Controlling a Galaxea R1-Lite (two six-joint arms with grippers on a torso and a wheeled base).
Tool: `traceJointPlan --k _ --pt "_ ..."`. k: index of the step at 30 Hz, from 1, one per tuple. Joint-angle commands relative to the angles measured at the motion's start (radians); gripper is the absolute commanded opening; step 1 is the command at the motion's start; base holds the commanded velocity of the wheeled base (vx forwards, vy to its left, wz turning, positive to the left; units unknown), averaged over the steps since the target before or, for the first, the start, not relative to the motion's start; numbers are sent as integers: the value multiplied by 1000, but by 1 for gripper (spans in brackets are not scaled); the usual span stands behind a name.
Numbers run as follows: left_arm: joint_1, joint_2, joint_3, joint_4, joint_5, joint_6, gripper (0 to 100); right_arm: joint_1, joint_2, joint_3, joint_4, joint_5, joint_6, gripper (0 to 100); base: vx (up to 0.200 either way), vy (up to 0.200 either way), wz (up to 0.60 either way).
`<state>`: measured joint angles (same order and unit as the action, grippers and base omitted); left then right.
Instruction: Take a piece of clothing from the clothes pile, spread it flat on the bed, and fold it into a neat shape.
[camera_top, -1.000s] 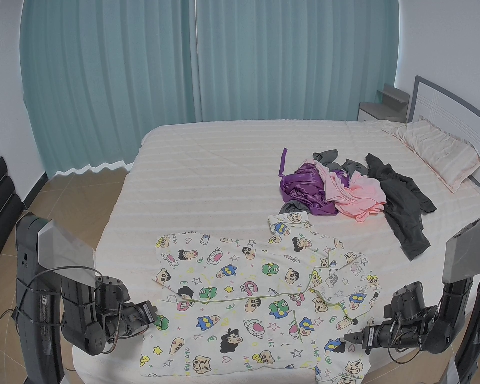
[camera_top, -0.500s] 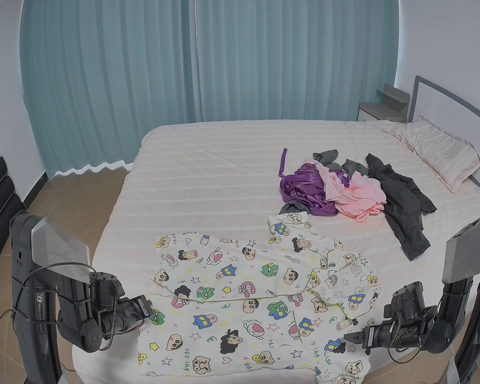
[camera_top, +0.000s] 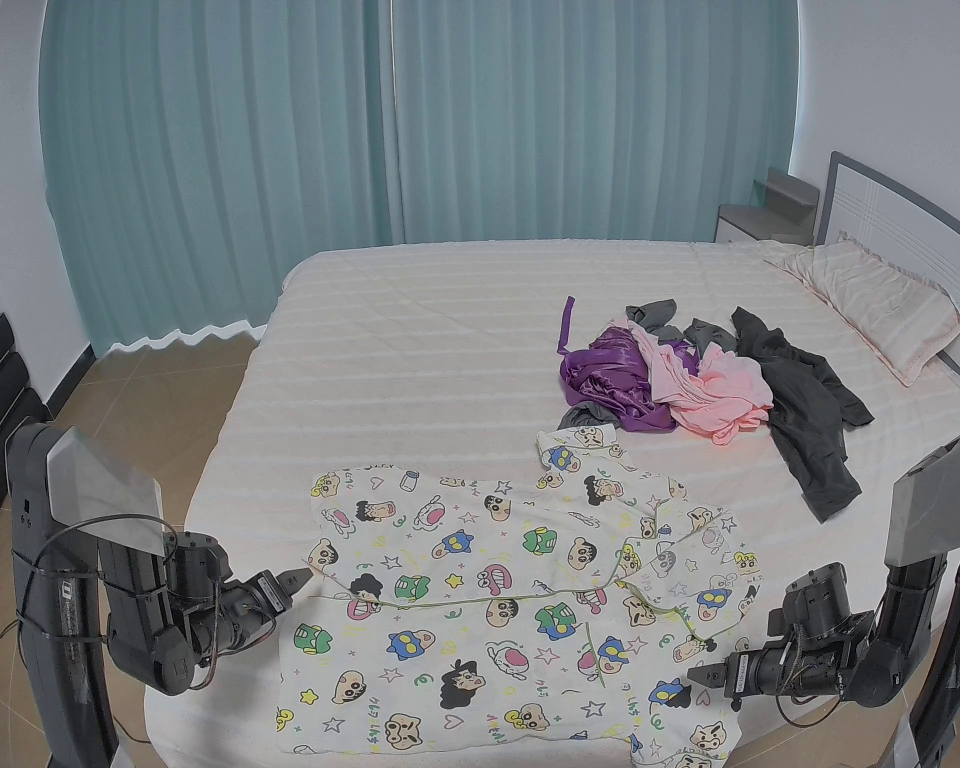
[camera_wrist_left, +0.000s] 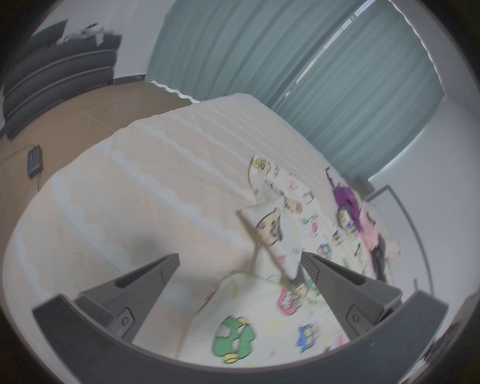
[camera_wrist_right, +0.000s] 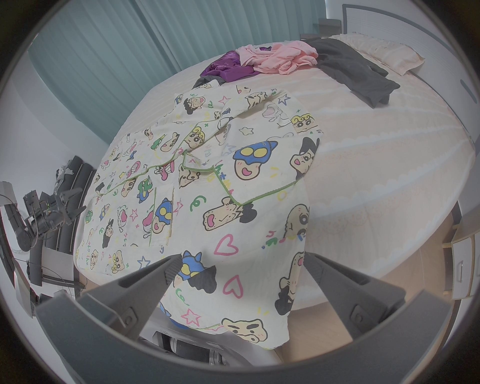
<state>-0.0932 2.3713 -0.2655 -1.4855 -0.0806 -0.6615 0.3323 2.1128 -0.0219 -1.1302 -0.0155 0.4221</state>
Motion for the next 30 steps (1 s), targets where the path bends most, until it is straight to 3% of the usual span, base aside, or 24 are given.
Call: traceJointPlan --k 1,4,6,7,10,20,30 --pt "10 -80 -67 4 -19 -106 100 1 -4 -1 -5 0 1 100 0 0 0" --pt "10 -75 -192 62 -30 -96 100 2 1 5 -33 0 6 100 0 0 0" --pt "6 -72 -281 177 -36 -96 100 2 3 7 -46 -1 10 100 0 0 0" --pt "0 -64 -386 327 -44 -102 100 2 4 8 -49 -1 10 100 0 0 0" --pt "-7 -44 -469 429 -57 -106 100 2 4 8 -49 -1 12 100 0 0 0" --pt "-17 19 -466 433 -71 -27 100 42 4 14 -49 -3 20 100 0 0 0" --pt "-45 25 -435 430 -51 -7 100 39 21 8 -51 -14 32 100 0 0 0"
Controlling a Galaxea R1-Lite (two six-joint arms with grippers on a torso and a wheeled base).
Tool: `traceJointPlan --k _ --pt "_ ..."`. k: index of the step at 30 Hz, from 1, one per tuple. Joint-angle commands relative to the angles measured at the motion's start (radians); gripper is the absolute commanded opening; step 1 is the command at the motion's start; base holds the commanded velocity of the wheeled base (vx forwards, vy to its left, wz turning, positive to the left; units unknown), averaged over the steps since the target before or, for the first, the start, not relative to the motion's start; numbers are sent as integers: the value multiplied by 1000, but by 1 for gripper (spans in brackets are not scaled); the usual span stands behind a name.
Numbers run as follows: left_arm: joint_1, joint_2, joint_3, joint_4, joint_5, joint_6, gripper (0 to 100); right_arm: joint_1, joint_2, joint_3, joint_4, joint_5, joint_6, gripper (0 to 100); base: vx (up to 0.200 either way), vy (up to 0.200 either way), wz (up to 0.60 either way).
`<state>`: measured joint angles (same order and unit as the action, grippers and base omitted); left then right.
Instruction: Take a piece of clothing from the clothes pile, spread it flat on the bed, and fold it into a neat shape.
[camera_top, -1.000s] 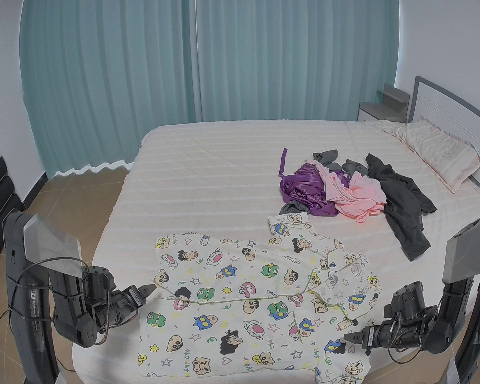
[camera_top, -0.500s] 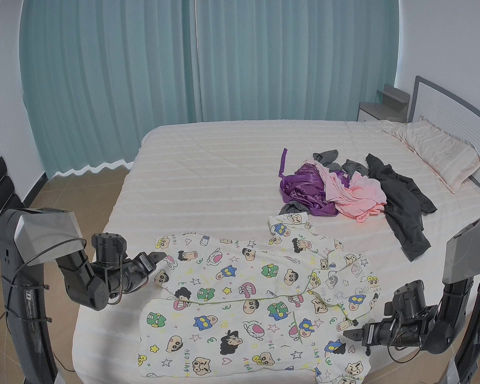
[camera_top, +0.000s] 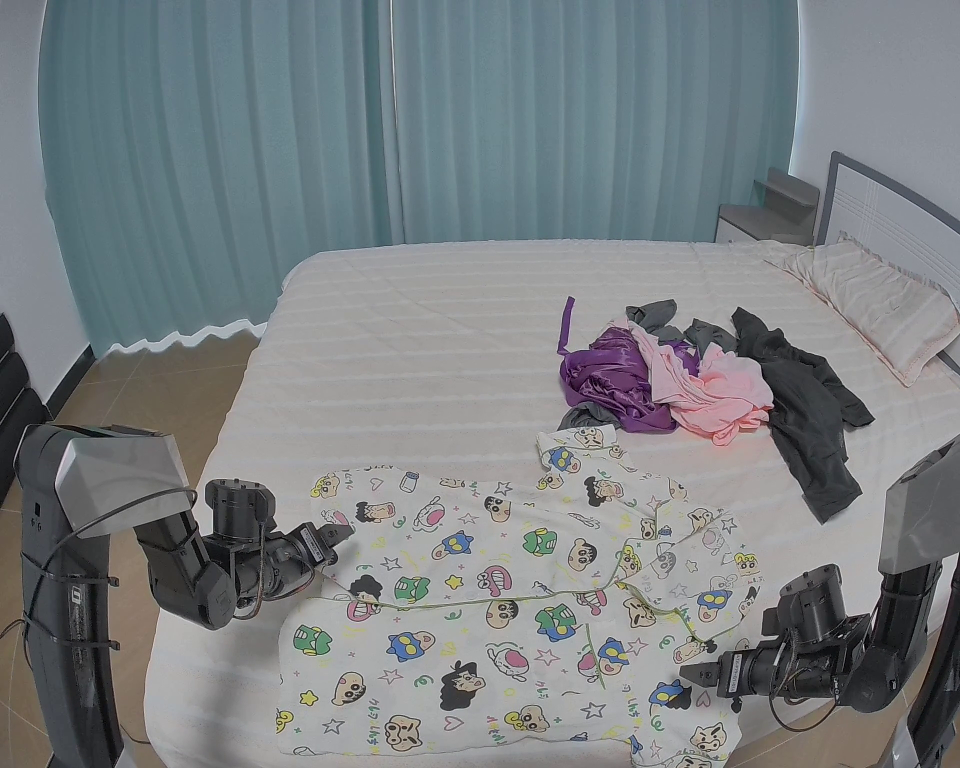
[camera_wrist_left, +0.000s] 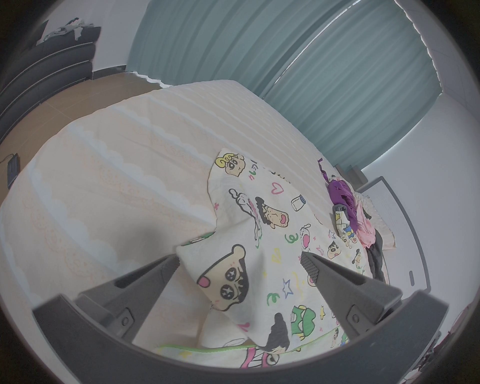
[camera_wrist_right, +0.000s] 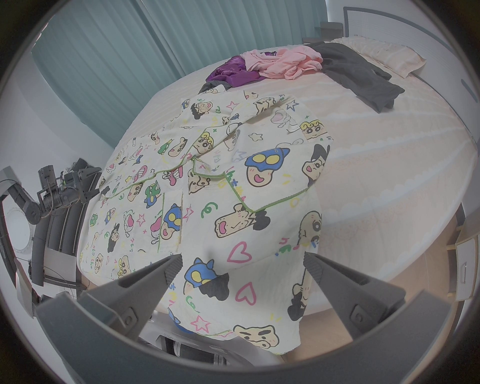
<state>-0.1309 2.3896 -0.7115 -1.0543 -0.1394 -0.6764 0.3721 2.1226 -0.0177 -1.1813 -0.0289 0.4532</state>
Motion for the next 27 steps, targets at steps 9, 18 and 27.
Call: traceJointPlan --k 9,18,27 --pt "-12 37 -34 -4 81 57 0 1 8 4 0 0 1 100 0 0 0" --pt "-64 10 -39 -7 184 58 0 1 8 4 0 0 1 100 0 0 0" --pt "-128 -72 -60 129 248 224 0 1 11 5 0 0 2 100 0 0 0"
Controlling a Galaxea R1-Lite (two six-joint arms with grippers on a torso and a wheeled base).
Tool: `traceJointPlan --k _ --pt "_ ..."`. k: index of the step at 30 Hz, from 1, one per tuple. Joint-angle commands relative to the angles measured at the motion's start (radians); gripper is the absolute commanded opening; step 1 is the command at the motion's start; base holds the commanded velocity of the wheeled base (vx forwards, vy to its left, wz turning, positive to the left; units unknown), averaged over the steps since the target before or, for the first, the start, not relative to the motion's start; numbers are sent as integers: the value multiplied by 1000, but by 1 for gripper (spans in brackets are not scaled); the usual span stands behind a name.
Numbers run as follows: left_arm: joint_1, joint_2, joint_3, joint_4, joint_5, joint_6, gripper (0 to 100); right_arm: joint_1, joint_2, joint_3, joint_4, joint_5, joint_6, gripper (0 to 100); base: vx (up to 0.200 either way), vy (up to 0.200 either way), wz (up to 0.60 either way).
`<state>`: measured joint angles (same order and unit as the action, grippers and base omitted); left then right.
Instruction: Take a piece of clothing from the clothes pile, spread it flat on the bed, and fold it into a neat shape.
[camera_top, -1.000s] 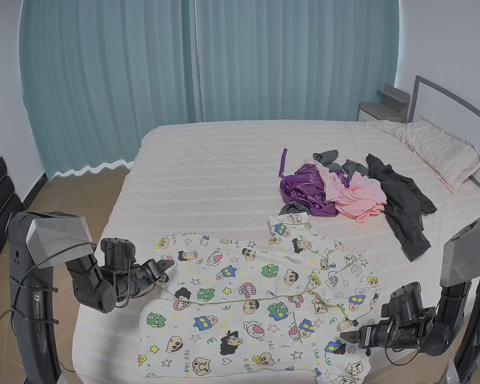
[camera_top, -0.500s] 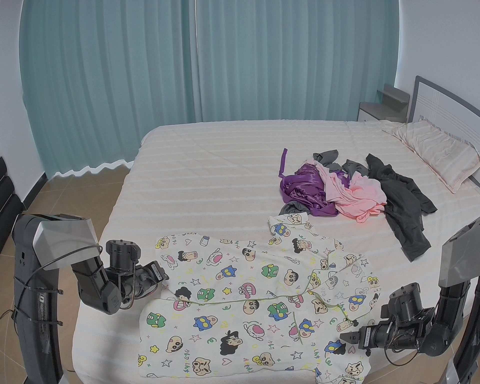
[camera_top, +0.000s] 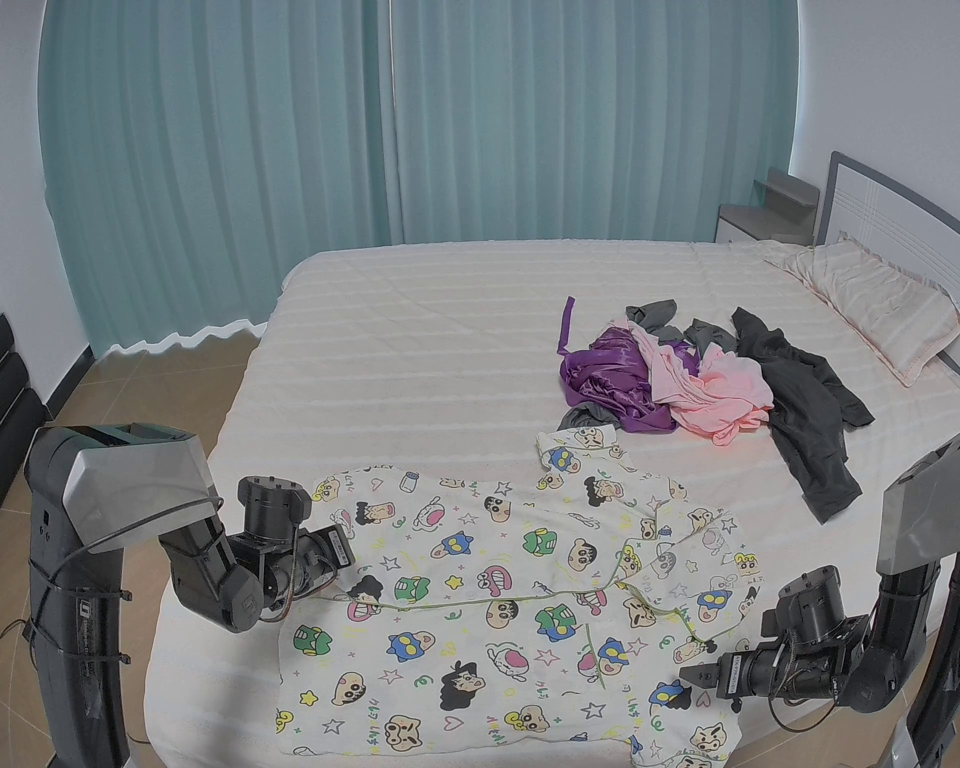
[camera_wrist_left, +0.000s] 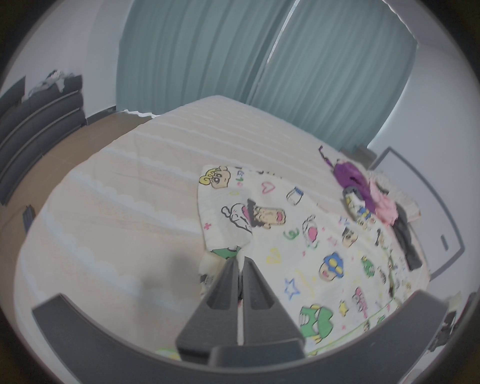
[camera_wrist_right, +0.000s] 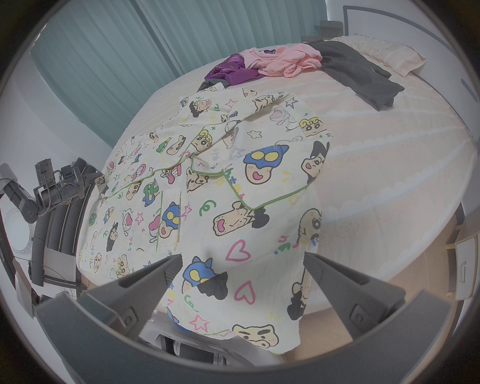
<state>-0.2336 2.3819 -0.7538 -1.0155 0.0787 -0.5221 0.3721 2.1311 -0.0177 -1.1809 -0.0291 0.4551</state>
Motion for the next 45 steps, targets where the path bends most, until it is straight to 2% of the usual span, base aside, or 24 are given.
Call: traceJointPlan --k 1,5,11,20,24,25,28,35,36,41,45 --pt "-27 -69 -24 110 33 74 0 1 3 5 0 0 0 100 0 0 0" --pt "-44 -102 -110 233 44 74 0 1 10 5 0 2 0 100 0 0 0" --pt "-69 -56 -233 293 47 63 0 1 15 5 0 2 0 100 0 0 0" --pt "-78 43 -472 525 49 -105 0 1 29 5 0 0 0 100 0 0 0" --pt "-78 71 -522 554 47 -142 0 1 32 4 0 0 0 100 0 0 0" --pt "-78 92 -576 577 42 -197 0 2 33 4 0 0 0 100 0 0 0" --pt "-78 102 -605 594 36 -245 0 1 38 4 0 0 -1 100 0 0 0" --pt "-81 109 -611 597 36 -263 0 1 44 4 0 0 -1 100 0 0 0" --pt "-82 106 -611 595 38 -276 100 1 46 4 0 0 -1 100 0 0 0" --pt "-85 100 -611 594 38 -331 100 2 46 4 0 0 -1 100 0 0 0" --pt "-87 62 -607 595 38 -409 100 1 46 4 0 0 -1 100 0 0 0"
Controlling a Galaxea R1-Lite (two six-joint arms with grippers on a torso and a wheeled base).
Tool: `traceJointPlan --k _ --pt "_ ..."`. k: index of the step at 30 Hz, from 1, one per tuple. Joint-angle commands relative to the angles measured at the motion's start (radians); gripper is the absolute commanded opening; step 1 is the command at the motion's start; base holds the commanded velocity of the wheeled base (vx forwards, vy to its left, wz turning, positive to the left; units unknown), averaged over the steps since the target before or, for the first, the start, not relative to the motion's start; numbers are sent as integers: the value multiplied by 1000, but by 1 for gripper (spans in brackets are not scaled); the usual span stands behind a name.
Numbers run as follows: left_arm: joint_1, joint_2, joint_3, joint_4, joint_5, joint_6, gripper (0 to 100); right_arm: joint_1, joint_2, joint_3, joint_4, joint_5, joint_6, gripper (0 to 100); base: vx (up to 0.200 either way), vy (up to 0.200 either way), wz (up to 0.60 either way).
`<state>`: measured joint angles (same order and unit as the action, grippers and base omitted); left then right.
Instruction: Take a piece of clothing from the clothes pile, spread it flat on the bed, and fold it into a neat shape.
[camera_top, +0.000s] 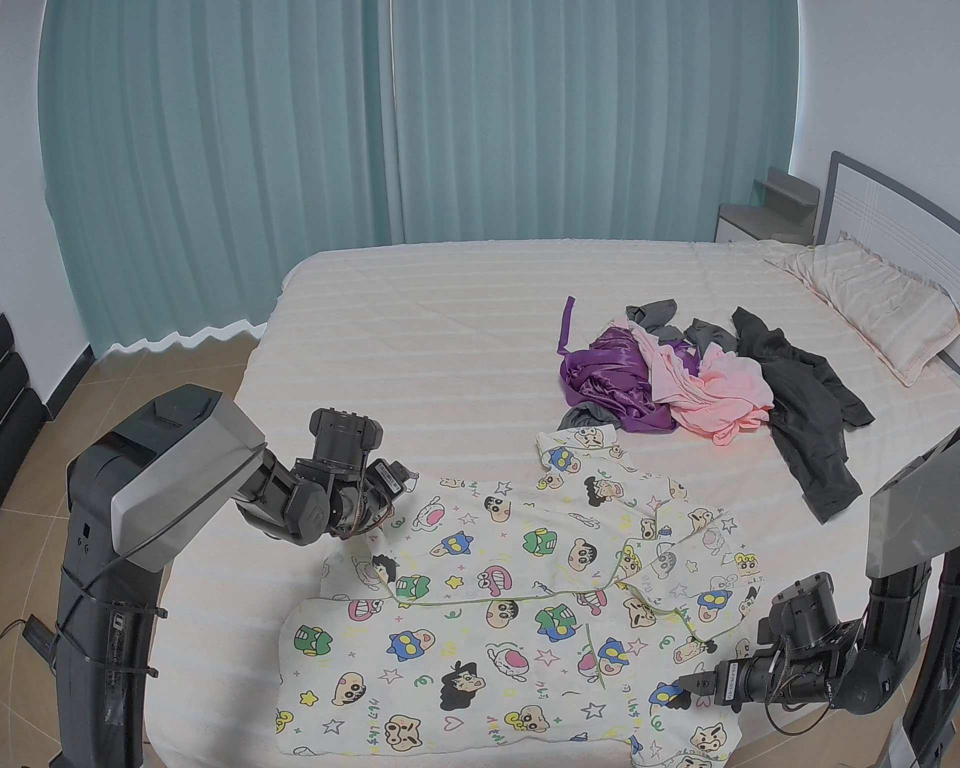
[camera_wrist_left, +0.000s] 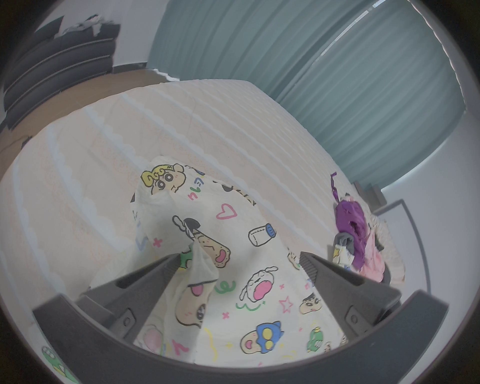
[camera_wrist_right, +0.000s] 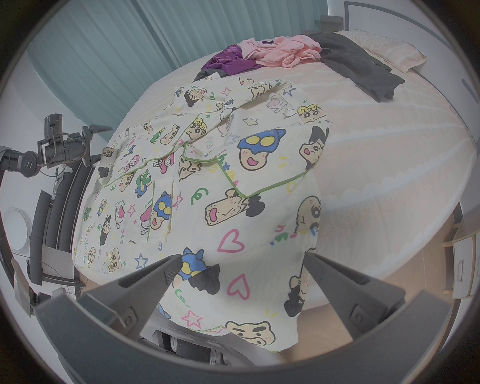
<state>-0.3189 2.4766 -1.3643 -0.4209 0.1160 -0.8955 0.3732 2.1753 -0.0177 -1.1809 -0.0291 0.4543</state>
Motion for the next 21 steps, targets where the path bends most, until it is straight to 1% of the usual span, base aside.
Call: traceJointPlan --k 1,2,3,4,8,11,15,20,21 --pt "-2 -42 5 4 -2 -56 100 0 0 5 0 0 0 100 0 0 0" --pt "-2 -42 5 4 -2 -56 100 0 0 5 0 0 0 100 0 0 0" --pt "-6 -61 20 5 -9 -83 100 1 0 5 -2 0 0 100 0 0 0" --pt "-9 -67 37 7 -12 -85 100 0 0 5 0 0 0 100 0 0 0" --pt "-17 -91 113 13 -19 -65 100 1 -2 7 -2 0 0 100 0 0 0" --pt "-17 -99 143 34 -19 -54 100 1 1 10 -16 0 0 100 0 0 0" --pt "-17 -97 154 76 -18 -54 100 3 1 12 -22 0 0 100 0 0 0" --pt "-23 -110 152 68 -24 -63 100 3 9 12 -23 2 0 100 0 0 0" --pt "-35 -111 154 71 -24 -63 100 3 12 10 -26 0 1 100 0 0 0"
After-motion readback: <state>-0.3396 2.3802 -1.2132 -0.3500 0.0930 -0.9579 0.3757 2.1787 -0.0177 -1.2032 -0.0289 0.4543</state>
